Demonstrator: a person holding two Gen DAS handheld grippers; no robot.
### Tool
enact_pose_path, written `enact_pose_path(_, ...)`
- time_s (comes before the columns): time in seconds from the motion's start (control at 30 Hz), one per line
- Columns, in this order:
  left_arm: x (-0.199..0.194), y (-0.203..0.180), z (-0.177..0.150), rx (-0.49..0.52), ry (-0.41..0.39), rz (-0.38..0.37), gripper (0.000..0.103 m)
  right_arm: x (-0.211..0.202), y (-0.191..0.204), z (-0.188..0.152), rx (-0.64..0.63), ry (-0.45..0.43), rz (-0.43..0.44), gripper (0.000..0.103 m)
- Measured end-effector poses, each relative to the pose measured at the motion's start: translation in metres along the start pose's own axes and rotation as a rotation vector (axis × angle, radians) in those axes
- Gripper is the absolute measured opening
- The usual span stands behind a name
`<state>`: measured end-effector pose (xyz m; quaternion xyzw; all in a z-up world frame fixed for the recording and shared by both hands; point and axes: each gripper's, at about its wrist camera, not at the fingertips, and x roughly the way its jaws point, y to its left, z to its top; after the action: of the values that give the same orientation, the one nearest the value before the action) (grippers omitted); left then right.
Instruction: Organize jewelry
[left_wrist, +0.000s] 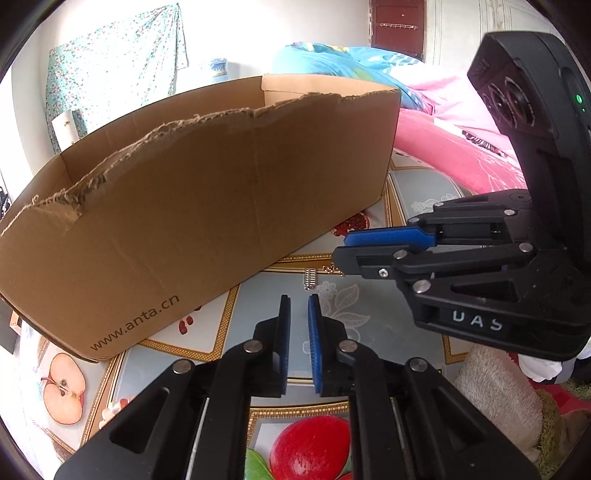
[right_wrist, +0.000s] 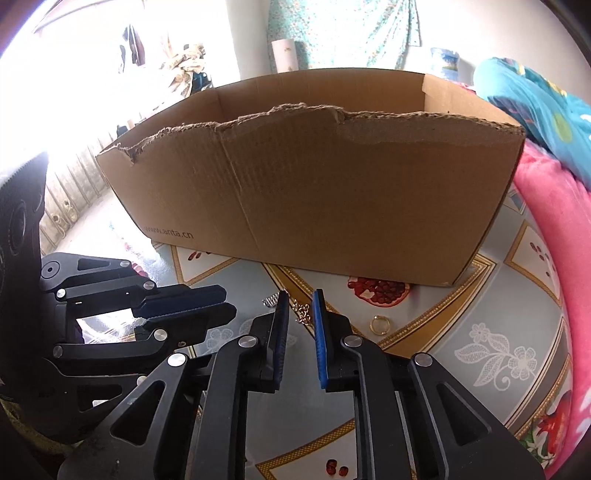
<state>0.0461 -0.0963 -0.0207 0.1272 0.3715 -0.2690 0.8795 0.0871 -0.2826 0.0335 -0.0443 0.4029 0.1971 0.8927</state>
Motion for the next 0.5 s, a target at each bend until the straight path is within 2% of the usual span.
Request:
enact_pose_path(0.13,0.003,-0.001,0.002,-0.005,0.004,0.009,0.009,0.013,0.010,-0.002,-0.088,0.027,-0.048,0.013)
enact_pose_path(0.23,0.005,0.000,0.003,-0.009,0.003,0.009,0.009,0.013,0.015,0.000,-0.112,0.040,-0.057,0.000)
enact_pose_path(0.3,0.006,0.000,0.003,-0.012,0.003,0.006,0.009,0.011,0.015,0.000,-0.098,0.043,-0.060,0.000)
enact_pose_path(0.5,0.005,0.002,0.000,-0.018,0.003,-0.002,0.010,-0.002,-0.004,0.004,0.049,0.026,0.012,0.000)
